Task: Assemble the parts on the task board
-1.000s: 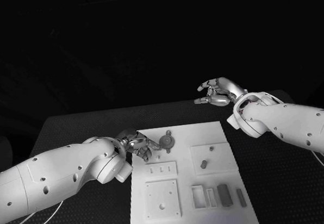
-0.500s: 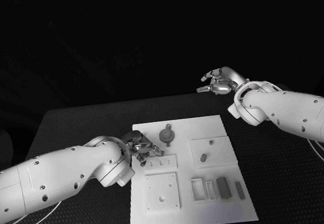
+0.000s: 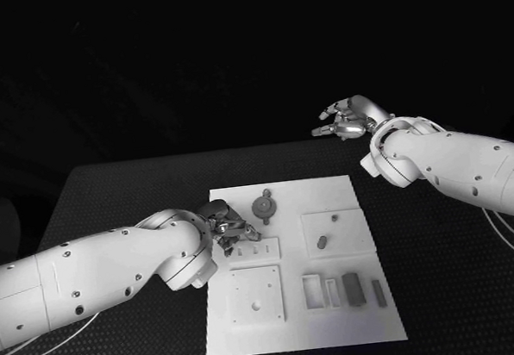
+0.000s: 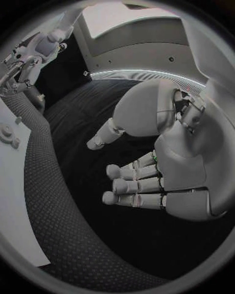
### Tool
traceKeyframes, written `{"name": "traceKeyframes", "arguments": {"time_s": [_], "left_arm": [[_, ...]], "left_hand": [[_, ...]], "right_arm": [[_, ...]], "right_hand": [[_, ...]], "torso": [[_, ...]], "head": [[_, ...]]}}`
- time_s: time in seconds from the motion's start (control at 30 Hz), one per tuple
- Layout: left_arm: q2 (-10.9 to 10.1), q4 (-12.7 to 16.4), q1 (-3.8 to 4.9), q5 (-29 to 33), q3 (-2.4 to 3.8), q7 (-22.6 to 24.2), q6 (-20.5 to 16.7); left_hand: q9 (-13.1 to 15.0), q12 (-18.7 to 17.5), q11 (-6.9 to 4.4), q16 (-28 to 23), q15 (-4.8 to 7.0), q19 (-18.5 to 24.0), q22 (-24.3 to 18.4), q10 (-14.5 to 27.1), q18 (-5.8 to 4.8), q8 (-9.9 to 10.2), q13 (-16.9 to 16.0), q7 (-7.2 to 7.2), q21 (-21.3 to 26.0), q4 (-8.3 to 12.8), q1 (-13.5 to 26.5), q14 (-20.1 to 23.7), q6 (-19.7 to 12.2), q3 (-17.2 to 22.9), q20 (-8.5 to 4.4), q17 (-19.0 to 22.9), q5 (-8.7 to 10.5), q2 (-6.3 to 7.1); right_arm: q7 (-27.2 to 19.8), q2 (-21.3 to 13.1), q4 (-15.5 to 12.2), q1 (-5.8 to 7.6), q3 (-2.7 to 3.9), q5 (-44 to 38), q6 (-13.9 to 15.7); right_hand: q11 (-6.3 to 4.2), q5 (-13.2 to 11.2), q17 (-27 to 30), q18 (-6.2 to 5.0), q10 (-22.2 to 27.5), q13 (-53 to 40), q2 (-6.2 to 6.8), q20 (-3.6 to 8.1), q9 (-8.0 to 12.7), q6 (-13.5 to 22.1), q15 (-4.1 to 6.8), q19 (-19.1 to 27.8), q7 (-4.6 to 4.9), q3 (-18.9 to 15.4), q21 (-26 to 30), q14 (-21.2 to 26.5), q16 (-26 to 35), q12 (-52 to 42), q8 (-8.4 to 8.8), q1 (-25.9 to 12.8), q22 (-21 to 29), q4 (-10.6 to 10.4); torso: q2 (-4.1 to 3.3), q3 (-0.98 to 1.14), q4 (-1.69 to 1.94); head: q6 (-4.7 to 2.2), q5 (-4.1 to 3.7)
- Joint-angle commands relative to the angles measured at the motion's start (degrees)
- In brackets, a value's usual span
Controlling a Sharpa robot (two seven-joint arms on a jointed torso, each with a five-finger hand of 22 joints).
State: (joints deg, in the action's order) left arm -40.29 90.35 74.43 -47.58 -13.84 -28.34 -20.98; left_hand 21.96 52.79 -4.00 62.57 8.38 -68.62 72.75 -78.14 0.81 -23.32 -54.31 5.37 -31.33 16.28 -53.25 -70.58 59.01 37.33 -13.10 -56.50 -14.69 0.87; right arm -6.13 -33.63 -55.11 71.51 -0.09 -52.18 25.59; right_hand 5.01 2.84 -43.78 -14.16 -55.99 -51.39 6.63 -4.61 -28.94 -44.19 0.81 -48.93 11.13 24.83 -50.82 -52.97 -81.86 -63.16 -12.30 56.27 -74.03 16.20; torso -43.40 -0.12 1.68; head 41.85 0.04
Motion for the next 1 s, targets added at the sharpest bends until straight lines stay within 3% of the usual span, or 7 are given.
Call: {"name": "traceKeyframes", "arguments": {"time_s": [0.03,0.33,0.67,1.0], "left_arm": [[0.4,-0.1,-0.07,-3.2,0.02,-1.1,-0.5],[0.8,-0.6,-0.28,-5.2,0.02,-1.6,0.8],[0.9,-0.7,-0.59,-5.7,0.02,-1.9,3.4],[1.0,-0.7,-0.76,-7.8,0.02,-2.2,5.2]], "left_hand": [[10.6,0.4,-1.32,0.5,0.11,-0.3,0.1,0.8,0.37,-0.3,0.2,-4.3,0.0,-0.3,0.8,0.4,7.1,0.1,-0.53,0.6,0.27,0.09],[11.5,0.6,-1.89,2.7,-0.09,-0.6,0.5,0.3,0.34,-0.4,1.3,-4.92,0.2,-0.7,2.3,0.8,8.7,-0.2,-0.63,3.5,0.35,-0.73],[12.7,1.0,-2.48,5.5,-0.28,-0.8,1.2,-0.1,0.52,-0.8,2.7,-5.47,0.4,0.0,6.6,1.3,9.9,1.3,-0.5,7.0,0.15,-3.95],[13.3,1.6,-2.64,7.3,-0.27,-1.1,1.9,-0.2,0.71,-0.9,3.5,-5.67,0.4,0.4,8.6,1.6,10.2,4.3,-0.5,9.4,0.26,-4.47]], "right_arm": [[0.5,0.1,0.1,0.12,0.03,0.1,-1.4],[1.0,0.3,0.4,0.17,0.03,0.1,-1.8],[1.1,0.5,0.9,0.18,0.03,0.1,-2.1],[1.1,0.7,0.8,0.18,0.03,0.1,-2.2]], "right_hand": [[-0.18,0.0,0.1,-0.61,8.5,0.1,-0.33,-0.46,0.0,-0.6,0.41,0.1,0.02,-0.4,-0.1,0.1,-0.3,-0.3,-0.18,-0.3,-0.1,0.0],[-0.19,0.0,0.2,-0.65,8.6,0.2,-0.4,-0.5,0.0,-0.6,0.42,0.1,0.02,-0.4,-0.1,0.2,-0.3,-0.3,-0.19,-0.2,-0.1,0.0],[-0.19,0.0,0.2,-0.68,8.6,0.2,-0.45,-0.54,0.0,-0.6,0.42,0.1,0.01,-0.4,-0.1,0.2,-0.3,-0.3,-0.2,-0.2,-0.1,0.0],[-0.19,0.0,0.2,-0.72,8.6,0.3,-0.56,-0.58,0.0,-0.6,0.43,0.1,0.01,-0.4,-0.1,0.2,-0.3,-0.4,-0.21,-0.2,-0.1,0.1]], "torso": [[-0.02,0.02,-0.02],[-0.01,-0.03,-0.08],[-0.05,-0.1,-0.07],[-0.05,-0.11,-0.03]], "head": [[0.32,0.06],[0.38,0.3],[0.58,0.36],[0.7,0.38]]}}
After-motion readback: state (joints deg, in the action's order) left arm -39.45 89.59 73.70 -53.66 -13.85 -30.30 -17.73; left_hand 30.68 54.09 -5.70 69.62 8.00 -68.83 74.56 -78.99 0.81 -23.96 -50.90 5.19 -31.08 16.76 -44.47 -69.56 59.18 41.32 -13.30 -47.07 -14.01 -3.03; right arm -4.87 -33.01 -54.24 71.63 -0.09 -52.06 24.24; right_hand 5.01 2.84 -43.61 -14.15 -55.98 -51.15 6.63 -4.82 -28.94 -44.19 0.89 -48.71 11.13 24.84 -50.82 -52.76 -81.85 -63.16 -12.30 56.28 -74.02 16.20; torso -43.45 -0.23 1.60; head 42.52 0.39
